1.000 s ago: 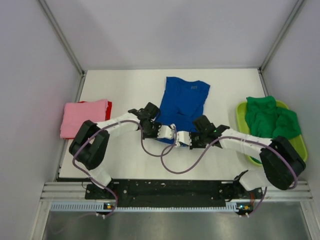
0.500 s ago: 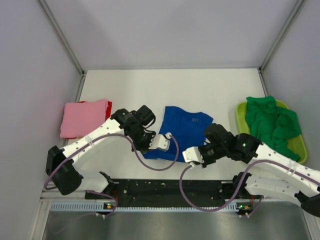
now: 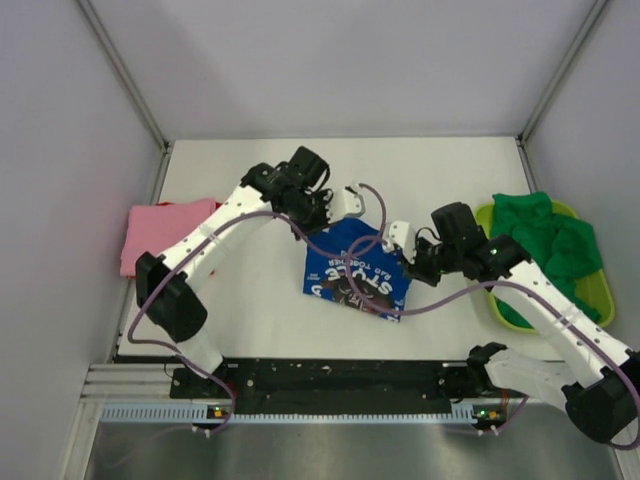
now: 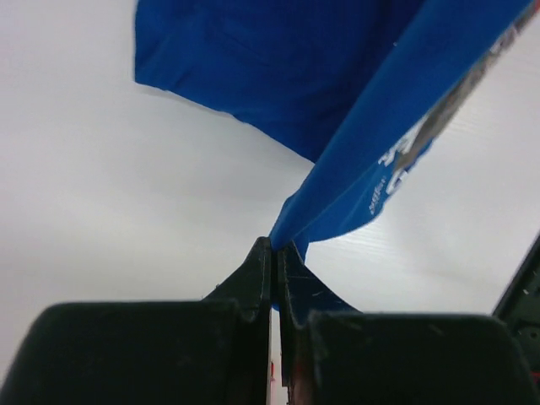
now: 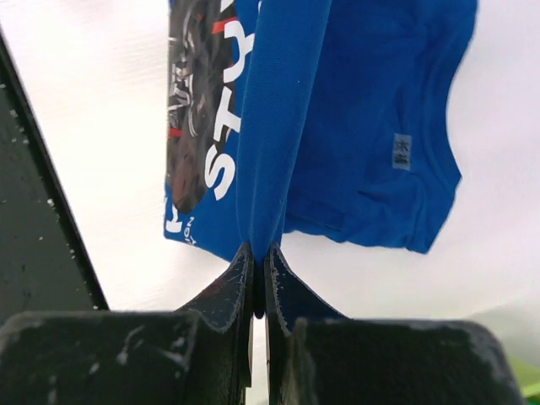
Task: Fold and stack the t-shirts
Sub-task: Fold the long partially folded tshirt into a neat square
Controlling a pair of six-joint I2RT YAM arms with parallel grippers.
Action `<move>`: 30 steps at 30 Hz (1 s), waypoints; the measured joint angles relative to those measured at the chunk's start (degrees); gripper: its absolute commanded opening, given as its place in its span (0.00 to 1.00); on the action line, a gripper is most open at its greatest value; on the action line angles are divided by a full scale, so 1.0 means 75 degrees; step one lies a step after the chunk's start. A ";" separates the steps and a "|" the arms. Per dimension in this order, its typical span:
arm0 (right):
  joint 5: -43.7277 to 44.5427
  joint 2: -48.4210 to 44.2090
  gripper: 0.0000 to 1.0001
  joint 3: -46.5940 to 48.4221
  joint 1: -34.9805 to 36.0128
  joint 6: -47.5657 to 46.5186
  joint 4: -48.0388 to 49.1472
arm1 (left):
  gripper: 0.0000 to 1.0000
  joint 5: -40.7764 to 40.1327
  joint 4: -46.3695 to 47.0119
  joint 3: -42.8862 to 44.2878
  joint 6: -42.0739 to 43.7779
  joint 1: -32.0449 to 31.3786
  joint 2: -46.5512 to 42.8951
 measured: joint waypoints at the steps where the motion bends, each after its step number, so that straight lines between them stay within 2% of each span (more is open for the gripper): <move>1: 0.0009 0.0061 0.00 0.0058 -0.0163 0.0105 0.0067 | 0.00 -0.0064 0.0096 0.0262 -0.0064 0.0052 0.0259; 11: 0.0539 0.0691 0.00 0.0096 -0.1180 0.0938 0.1116 | 0.00 -0.0740 0.0694 0.1877 -0.0440 0.0146 0.2098; 20: 0.1052 0.1682 0.00 -0.0026 -0.1763 0.1527 0.2582 | 0.00 -0.1673 0.1953 0.2095 -0.0618 0.0146 0.3045; 30: 0.1990 0.3022 0.00 -0.0367 -0.1964 0.1935 0.3923 | 0.02 -0.1900 0.2952 0.2291 -0.0743 0.0152 0.4162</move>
